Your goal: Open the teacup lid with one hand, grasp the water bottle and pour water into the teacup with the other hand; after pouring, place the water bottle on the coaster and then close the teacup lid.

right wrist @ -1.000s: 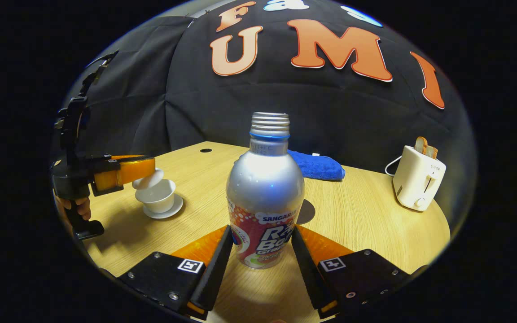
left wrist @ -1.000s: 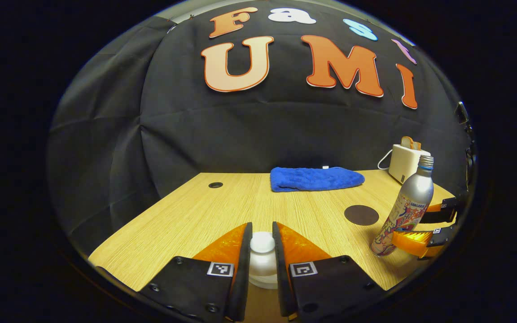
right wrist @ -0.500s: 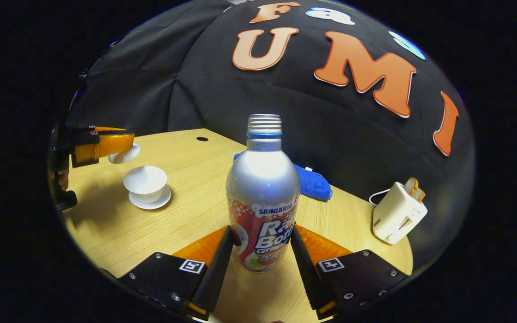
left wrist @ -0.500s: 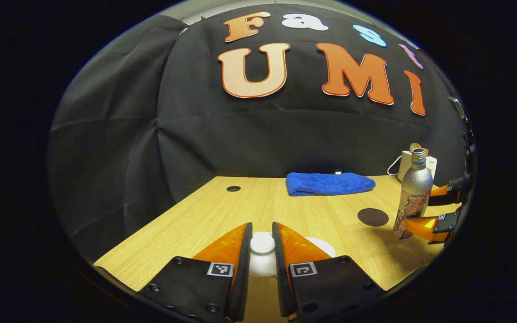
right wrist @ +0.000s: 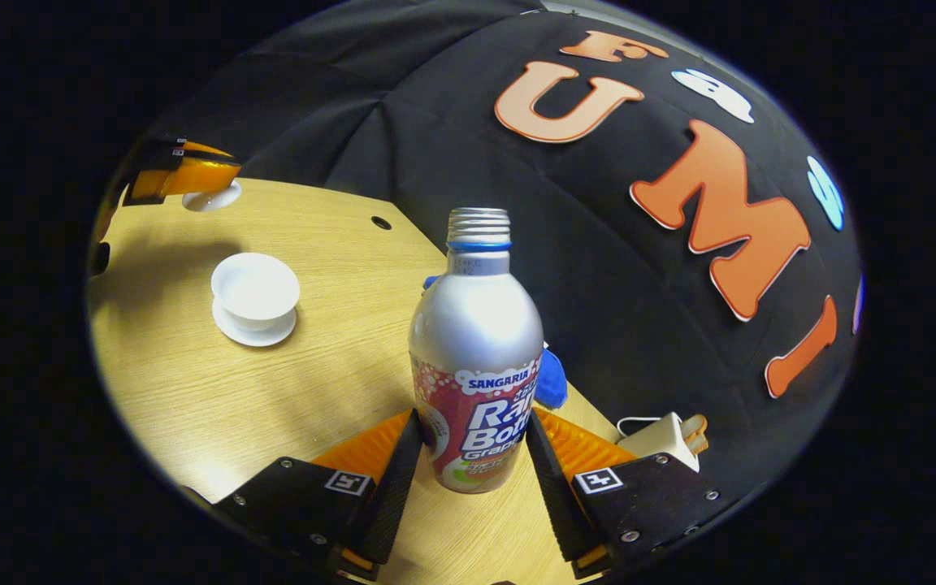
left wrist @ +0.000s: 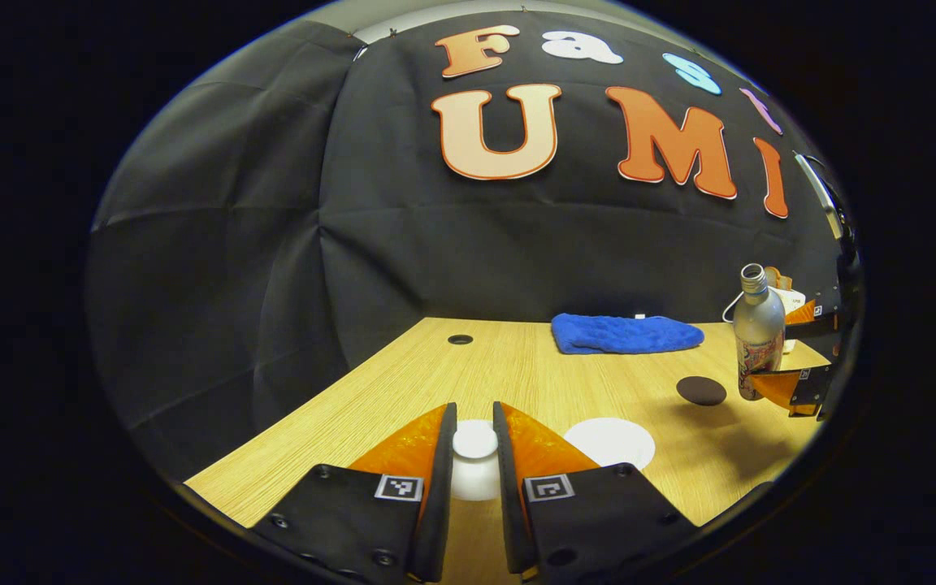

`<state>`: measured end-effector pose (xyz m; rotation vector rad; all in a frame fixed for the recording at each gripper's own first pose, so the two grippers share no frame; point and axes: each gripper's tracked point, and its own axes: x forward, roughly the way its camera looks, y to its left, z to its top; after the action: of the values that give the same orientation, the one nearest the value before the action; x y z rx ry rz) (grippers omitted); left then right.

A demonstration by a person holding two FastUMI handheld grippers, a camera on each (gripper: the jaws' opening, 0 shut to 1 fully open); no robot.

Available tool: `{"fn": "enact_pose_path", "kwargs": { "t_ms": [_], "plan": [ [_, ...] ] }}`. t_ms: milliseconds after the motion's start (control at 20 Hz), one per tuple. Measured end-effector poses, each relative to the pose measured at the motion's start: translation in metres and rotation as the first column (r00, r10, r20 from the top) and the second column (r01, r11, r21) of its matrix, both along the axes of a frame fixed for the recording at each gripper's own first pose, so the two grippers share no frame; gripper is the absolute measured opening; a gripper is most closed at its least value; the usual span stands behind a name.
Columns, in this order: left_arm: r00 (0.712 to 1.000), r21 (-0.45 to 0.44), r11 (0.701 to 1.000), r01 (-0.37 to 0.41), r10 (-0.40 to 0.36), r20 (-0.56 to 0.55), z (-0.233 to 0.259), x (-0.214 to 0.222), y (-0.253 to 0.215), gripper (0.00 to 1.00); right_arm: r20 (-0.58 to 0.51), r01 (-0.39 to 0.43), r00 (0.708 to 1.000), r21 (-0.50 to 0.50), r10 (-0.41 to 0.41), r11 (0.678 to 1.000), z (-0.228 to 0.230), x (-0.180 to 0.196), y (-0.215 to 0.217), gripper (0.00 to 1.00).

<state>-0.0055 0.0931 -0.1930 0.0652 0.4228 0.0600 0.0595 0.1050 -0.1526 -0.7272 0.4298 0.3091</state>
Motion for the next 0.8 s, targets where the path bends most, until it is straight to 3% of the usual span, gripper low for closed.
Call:
{"fn": "enact_pose_path", "kwargs": {
  "t_ms": [400, 500, 550, 600, 800],
  "plan": [
    [0.999, -0.006, 0.999, -0.033, 0.033, 0.001, -0.001, -0.012, 0.03, 0.32, 0.004, -0.14, 0.99, -0.194, 0.143, 0.971, -0.011, 0.004, 0.043, 0.76],
    [0.999, -0.016, 0.999, -0.041, 0.041, -0.006, -0.003, -0.015, 0.035, 0.31, 0.014, -0.166, 0.984, -0.261, 0.176, 0.951, -0.007, 0.002, 0.042, 0.76],
    [0.999, -0.02, 0.999, -0.045, 0.045, -0.011, -0.008, -0.016, 0.038, 0.31, 0.018, -0.18, 0.981, -0.295, 0.194, 0.938, -0.006, 0.003, 0.044, 0.72],
    [0.999, -0.024, 0.998, -0.05, 0.05, -0.014, -0.009, -0.016, 0.04, 0.31, 0.022, -0.194, 0.977, -0.329, 0.213, 0.924, -0.003, 0.002, 0.046, 0.76],
    [0.998, -0.034, 0.997, -0.065, 0.064, -0.02, -0.013, -0.021, 0.05, 0.32, 0.007, -0.259, 0.957, -0.432, 0.29, 0.864, -0.004, 0.019, 0.062, 0.76]
  ]
}}
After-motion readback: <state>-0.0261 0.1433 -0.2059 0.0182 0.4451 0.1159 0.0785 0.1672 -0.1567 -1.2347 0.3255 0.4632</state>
